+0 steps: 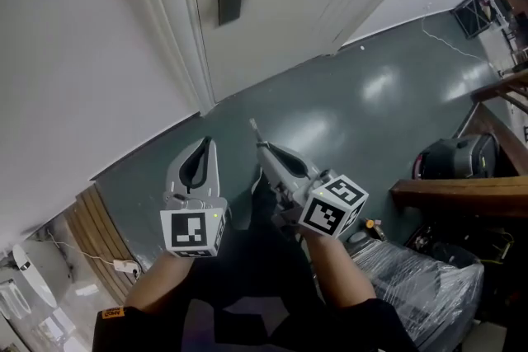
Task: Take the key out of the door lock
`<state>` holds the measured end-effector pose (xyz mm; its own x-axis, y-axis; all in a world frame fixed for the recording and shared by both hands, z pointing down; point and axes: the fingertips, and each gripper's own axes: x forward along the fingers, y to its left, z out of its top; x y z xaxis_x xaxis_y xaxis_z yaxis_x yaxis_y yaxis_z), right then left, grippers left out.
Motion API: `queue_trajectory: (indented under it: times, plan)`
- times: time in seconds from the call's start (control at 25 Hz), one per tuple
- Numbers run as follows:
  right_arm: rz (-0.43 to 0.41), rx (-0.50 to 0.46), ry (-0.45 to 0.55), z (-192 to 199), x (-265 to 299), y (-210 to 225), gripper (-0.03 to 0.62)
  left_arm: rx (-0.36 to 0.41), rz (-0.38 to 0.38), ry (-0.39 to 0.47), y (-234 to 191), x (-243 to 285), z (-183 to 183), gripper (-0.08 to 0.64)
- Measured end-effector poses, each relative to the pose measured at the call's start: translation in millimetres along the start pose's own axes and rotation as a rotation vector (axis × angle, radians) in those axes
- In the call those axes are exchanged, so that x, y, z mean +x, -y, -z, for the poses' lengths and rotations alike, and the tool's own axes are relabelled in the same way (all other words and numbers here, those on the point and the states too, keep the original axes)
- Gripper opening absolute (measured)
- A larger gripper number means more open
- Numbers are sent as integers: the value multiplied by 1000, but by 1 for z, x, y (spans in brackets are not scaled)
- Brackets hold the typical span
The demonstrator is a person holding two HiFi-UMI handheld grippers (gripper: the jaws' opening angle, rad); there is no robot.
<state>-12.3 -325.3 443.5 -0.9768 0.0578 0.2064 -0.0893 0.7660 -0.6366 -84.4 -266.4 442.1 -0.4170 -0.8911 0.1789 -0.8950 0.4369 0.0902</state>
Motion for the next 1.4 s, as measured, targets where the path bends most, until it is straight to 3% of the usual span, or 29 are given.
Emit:
queue_trajectory:
  times: [0.36, 0.96, 1.24, 1.4]
  plan:
    - [72, -95, 71, 26, -76, -38, 15, 10, 83, 26, 49, -61, -3, 18]
    - [235, -352, 160, 70, -240, -47, 15, 46, 154, -12, 204, -161, 20, 18]
    - [232, -432, 126, 105, -255, -73, 15, 68, 161, -16, 209, -194, 30, 18]
    - [272, -451, 113, 116, -254, -80, 15, 69, 162, -5, 198, -203, 31, 18]
